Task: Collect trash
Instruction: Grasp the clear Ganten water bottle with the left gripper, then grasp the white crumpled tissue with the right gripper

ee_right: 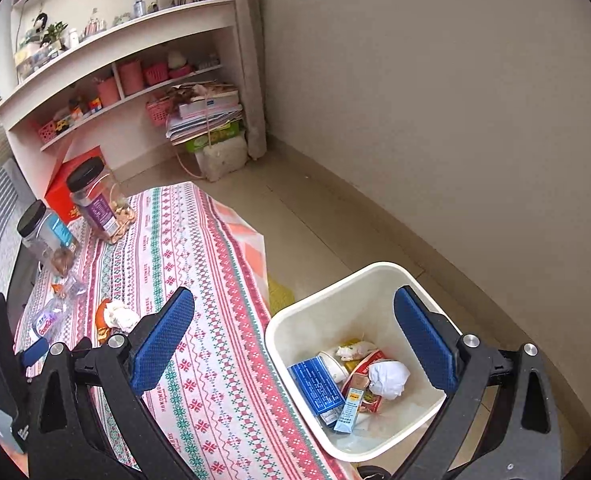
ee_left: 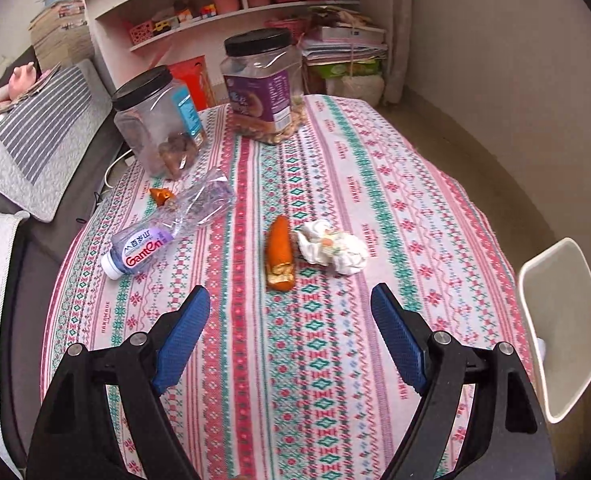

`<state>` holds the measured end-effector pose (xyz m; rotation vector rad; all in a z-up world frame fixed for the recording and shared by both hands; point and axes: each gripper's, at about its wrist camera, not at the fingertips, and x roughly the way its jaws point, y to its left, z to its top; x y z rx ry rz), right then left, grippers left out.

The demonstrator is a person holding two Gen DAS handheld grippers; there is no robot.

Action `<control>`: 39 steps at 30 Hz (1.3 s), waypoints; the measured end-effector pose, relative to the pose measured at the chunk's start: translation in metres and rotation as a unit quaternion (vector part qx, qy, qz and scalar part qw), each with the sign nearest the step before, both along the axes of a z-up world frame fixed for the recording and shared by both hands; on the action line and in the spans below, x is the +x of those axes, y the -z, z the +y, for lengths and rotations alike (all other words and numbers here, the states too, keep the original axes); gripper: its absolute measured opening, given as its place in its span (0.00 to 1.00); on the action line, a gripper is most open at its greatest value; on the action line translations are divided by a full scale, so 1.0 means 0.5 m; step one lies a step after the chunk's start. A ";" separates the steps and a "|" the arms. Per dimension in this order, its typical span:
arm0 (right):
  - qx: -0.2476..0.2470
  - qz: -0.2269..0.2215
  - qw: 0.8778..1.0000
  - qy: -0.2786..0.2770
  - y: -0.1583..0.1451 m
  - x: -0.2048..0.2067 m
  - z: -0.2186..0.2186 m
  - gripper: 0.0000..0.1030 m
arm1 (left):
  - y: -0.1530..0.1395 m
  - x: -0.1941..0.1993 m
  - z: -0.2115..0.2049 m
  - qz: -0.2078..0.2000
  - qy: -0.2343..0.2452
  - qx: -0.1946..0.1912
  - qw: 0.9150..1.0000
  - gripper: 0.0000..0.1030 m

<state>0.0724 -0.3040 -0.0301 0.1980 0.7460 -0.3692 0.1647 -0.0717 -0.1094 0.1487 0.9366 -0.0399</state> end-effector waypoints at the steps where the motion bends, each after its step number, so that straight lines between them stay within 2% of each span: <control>1: -0.002 0.004 1.000 -0.006 0.004 0.008 0.011 0.93 | 0.004 0.013 0.015 0.000 -0.005 0.009 1.000 0.78; 6: -0.012 0.028 0.999 -0.035 0.029 0.042 0.061 0.93 | 0.024 0.087 0.075 0.004 -0.020 0.067 0.998 0.78; 10: -0.020 0.046 0.997 -0.055 0.046 0.068 0.096 0.93 | 0.040 0.151 0.112 0.009 -0.032 0.090 0.995 0.78; 12: -0.023 0.055 0.996 -0.063 0.055 0.080 0.110 0.93 | 0.055 0.183 0.125 0.021 -0.034 0.099 0.994 0.78; 16: -0.028 0.071 0.994 -0.076 0.070 0.100 0.133 0.93 | 0.090 0.234 0.142 0.041 -0.021 0.140 0.989 0.78; 20: -0.037 0.084 0.991 -0.092 0.084 0.116 0.162 0.93 | 0.141 0.276 0.167 0.083 -0.014 0.164 0.983 0.78; 22: -0.041 0.091 0.990 -0.101 0.091 0.123 0.177 0.93 | 0.157 0.283 0.190 0.093 -0.023 0.161 0.982 0.74; 24: -0.045 0.097 0.988 -0.109 0.098 0.128 0.191 0.93 | 0.162 0.277 0.205 0.089 -0.024 0.157 0.983 0.60; 27: -0.047 0.103 0.986 -0.119 0.105 0.138 0.213 0.93 | 0.158 0.254 0.217 0.084 -0.004 0.142 0.986 0.55; 29: -0.049 0.106 0.985 -0.127 0.109 0.141 0.228 0.93 | 0.150 0.236 0.224 0.083 0.001 0.127 0.988 0.46; 35: -0.063 0.112 0.981 -0.147 0.123 0.149 0.272 0.93 | 0.118 0.157 0.255 0.108 -0.012 0.034 0.993 0.45; 39: -0.060 0.116 0.977 -0.167 0.141 0.161 0.294 0.93 | 0.092 0.099 0.248 0.118 -0.015 0.010 0.993 0.45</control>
